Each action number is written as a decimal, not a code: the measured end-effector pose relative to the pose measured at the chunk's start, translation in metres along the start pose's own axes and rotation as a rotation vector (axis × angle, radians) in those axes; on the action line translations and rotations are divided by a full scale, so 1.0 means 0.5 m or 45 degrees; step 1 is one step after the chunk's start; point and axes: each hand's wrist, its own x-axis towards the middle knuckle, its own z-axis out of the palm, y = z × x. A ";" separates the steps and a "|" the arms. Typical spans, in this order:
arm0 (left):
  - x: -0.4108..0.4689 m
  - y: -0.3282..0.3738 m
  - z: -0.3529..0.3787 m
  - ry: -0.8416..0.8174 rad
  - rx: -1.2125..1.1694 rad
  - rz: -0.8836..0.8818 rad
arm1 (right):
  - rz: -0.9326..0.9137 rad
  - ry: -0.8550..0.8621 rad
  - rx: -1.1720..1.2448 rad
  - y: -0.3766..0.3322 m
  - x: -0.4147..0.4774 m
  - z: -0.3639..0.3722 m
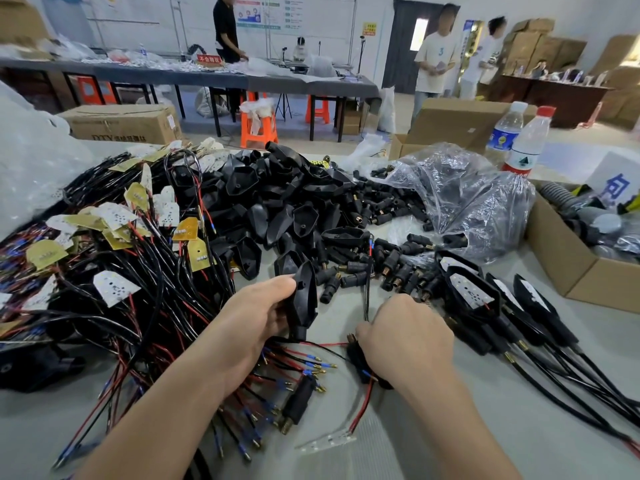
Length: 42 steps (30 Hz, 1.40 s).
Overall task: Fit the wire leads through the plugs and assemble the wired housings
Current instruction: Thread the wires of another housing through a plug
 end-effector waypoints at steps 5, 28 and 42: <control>-0.001 -0.003 0.000 -0.017 0.018 0.016 | 0.229 0.194 0.801 -0.005 0.003 -0.012; -0.006 -0.006 0.003 -0.108 -0.132 0.119 | 0.130 -0.774 2.539 -0.016 0.006 -0.043; -0.033 -0.004 0.009 -0.376 0.666 0.205 | 0.160 -0.315 2.570 -0.006 0.021 -0.040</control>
